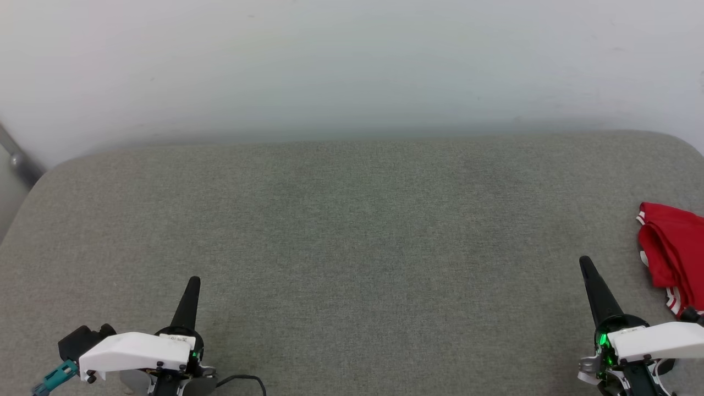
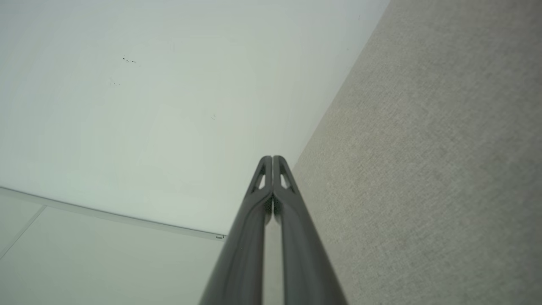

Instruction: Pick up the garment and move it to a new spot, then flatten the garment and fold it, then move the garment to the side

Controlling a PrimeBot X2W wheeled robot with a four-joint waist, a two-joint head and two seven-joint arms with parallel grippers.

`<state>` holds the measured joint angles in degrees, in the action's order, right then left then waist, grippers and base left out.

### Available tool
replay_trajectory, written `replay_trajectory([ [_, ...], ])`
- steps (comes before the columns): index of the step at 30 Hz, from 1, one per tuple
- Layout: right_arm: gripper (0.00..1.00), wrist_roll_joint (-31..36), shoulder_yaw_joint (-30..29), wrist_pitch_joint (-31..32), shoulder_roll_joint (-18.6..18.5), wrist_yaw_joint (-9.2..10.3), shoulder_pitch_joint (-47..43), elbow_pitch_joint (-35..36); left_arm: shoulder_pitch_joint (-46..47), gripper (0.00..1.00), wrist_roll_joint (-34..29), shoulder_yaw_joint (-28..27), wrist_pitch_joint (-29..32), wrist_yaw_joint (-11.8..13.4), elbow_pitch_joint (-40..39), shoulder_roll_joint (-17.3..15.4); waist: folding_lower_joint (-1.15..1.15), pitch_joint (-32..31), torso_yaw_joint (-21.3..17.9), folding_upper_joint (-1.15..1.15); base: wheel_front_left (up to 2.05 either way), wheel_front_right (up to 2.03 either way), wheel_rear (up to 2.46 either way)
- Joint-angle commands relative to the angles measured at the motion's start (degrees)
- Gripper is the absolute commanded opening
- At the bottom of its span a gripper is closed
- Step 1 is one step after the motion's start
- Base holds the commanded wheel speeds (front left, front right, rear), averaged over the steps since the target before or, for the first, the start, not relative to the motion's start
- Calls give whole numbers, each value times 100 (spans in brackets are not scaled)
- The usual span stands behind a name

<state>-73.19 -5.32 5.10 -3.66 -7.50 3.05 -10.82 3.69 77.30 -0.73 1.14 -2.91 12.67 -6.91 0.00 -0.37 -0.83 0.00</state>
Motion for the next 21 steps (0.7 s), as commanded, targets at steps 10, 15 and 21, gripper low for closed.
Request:
replay_trajectory([
  [10,0,-556,-47,49,28,1,182,-74,159,0,444,-175,147,-153,21,101,0,12,19,0,0,0,0],
  [15,0,-783,-60,66,38,1,216,-116,186,0,624,-246,212,-209,43,139,0,19,28,0,0,0,0],
  [21,0,-1045,-76,82,52,1,236,-164,191,0,842,-311,287,-275,68,196,0,26,39,0,0,0,0],
])
